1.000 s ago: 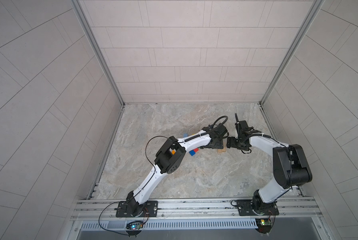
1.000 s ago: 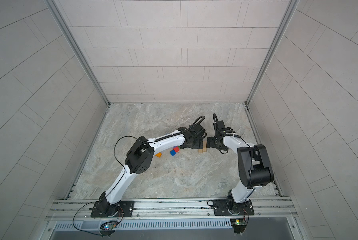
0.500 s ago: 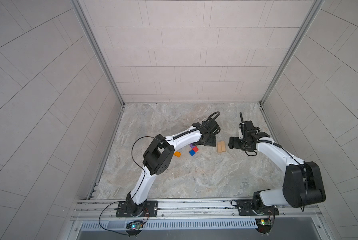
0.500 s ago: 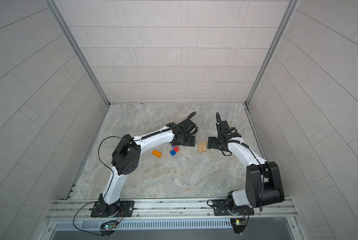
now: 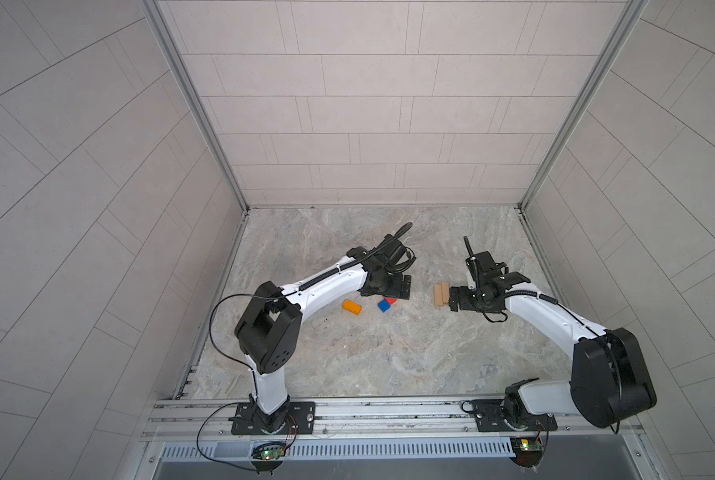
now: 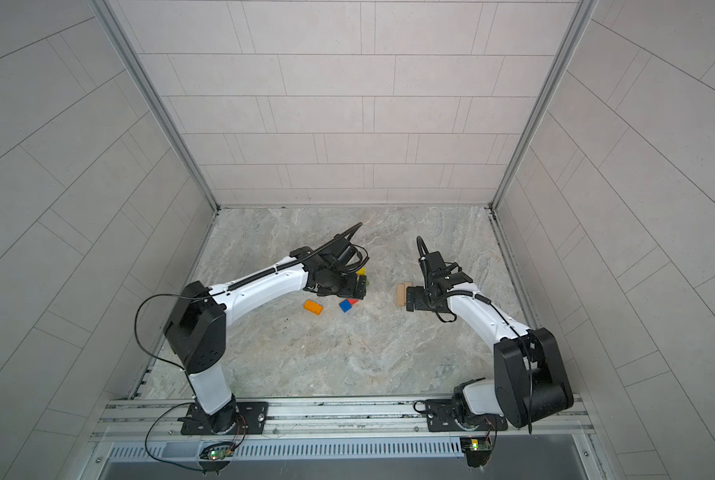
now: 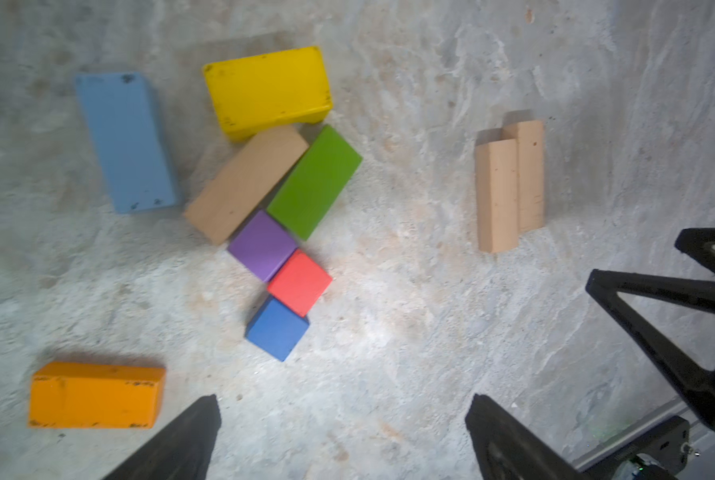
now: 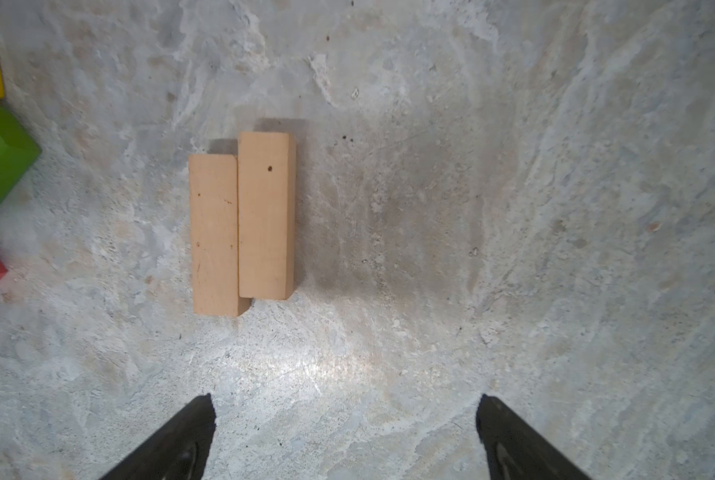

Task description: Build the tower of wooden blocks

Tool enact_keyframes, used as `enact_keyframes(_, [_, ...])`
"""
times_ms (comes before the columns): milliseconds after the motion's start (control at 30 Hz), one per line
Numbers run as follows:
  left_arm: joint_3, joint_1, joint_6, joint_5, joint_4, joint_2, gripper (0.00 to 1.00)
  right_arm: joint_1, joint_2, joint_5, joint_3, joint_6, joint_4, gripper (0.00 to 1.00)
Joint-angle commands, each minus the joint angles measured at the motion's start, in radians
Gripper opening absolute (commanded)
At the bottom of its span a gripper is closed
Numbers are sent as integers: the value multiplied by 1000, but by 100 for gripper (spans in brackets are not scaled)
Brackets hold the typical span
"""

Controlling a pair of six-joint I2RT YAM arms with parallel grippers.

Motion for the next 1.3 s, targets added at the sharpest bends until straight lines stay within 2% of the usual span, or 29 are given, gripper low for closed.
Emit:
enact_keyframes(0, [-51, 11, 46, 43, 27, -50, 100, 18, 29, 45, -18, 19, 6, 99])
enact_keyframes(167, [-80, 16, 47, 60, 29, -58, 100, 57, 74, 86, -11, 36, 17, 99])
enact_keyframes(533, [-121, 20, 46, 54, 39, -89, 100, 84, 164, 77, -14, 70, 72, 99])
enact_keyframes(1267, [-143, 30, 57, 71, 33, -111, 100, 96, 208, 121, 4, 137, 92, 99])
